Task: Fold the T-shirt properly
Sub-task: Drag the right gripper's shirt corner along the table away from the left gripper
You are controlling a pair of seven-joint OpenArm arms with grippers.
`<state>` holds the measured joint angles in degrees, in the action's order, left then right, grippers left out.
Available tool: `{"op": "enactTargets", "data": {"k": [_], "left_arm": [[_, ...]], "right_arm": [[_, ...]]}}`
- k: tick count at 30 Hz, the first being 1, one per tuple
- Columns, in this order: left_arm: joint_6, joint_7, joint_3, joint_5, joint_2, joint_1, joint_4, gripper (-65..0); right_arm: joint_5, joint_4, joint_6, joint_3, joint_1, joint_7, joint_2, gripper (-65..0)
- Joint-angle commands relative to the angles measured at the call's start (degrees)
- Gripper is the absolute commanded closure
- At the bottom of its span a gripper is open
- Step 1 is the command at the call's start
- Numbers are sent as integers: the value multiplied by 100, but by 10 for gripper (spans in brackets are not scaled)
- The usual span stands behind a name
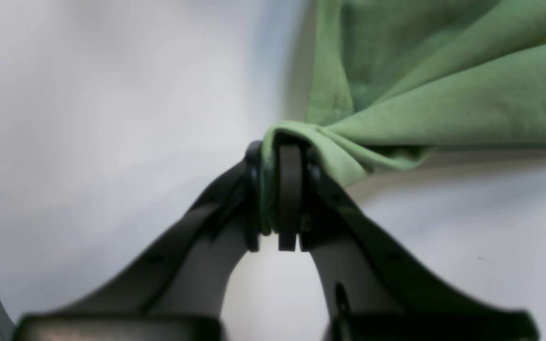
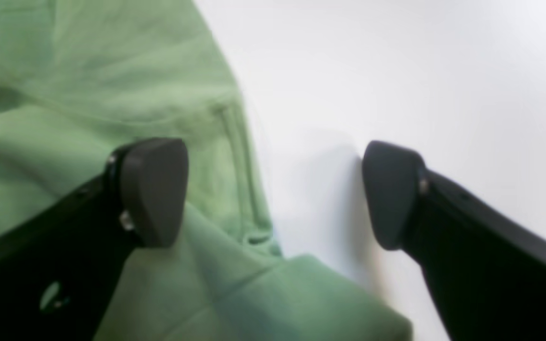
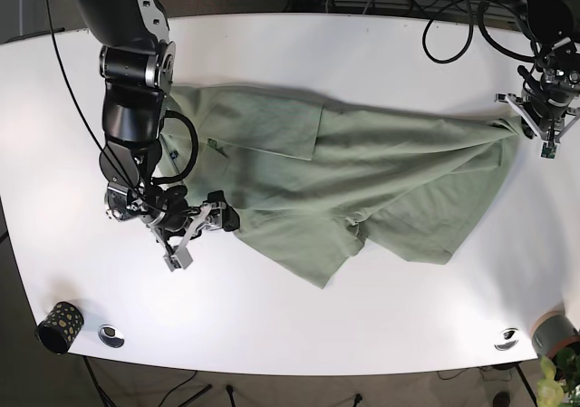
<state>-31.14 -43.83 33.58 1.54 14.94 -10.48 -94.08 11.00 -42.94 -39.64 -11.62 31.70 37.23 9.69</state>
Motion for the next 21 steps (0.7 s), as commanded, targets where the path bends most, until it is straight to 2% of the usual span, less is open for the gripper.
{"op": "enactTargets", "data": {"k": [1,3,14,18,21], "left_arm": [[6,106,22,35,102,50,-108,0],[6,106,22,35,102,50,-108,0],[6,106,22,35,110,50,-108,0],[6,106,22,35,128,50,-117,0],[6,106,22,35,128,50,-117,0]], "right_arm": [[126,-62,-36,173,183,-62,-16,-539],[73,-62,-36,199,175,-71,-165,-539],[64,-53,-36,208,166,-211,-534,-530],[64,-45,-36,208,148,-466,-561,-404],[64,-36,-36,208,104,-633,-561,-271]]}}
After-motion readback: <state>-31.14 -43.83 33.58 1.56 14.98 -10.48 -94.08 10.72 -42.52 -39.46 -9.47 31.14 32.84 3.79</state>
